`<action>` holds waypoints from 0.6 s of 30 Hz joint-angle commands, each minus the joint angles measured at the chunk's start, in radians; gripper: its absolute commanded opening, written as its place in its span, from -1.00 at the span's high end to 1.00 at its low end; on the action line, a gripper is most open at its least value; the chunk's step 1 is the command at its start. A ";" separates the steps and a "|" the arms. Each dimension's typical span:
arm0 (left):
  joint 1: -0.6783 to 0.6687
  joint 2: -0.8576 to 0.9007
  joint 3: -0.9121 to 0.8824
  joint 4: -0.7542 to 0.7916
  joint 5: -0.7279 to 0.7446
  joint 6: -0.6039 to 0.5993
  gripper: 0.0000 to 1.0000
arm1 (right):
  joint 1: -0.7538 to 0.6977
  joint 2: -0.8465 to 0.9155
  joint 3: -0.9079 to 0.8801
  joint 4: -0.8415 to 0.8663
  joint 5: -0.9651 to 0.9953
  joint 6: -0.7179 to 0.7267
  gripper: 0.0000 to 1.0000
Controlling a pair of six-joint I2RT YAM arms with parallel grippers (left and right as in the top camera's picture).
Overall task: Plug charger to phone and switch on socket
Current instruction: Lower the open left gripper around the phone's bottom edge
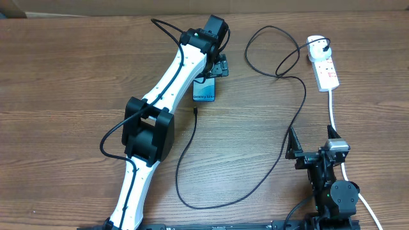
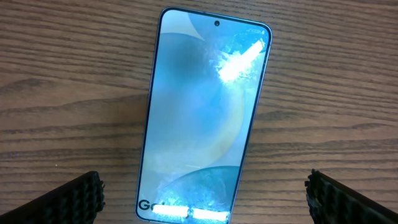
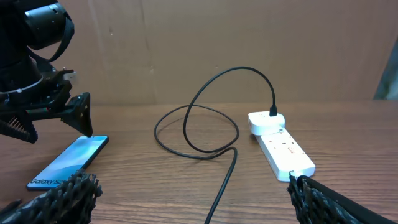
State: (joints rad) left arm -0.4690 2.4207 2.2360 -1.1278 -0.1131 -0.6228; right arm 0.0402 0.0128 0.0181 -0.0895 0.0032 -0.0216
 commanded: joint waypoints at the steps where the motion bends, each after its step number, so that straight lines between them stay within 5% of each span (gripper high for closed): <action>1: 0.003 0.008 0.024 0.004 -0.027 -0.009 -1.00 | 0.005 -0.008 -0.010 0.005 -0.005 0.007 -1.00; 18: 0.006 0.061 0.020 0.061 -0.027 0.099 -1.00 | 0.005 -0.008 -0.010 0.005 -0.005 0.007 -1.00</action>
State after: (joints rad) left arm -0.4690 2.4683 2.2379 -1.0752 -0.1169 -0.5575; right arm 0.0402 0.0128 0.0185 -0.0898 0.0032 -0.0212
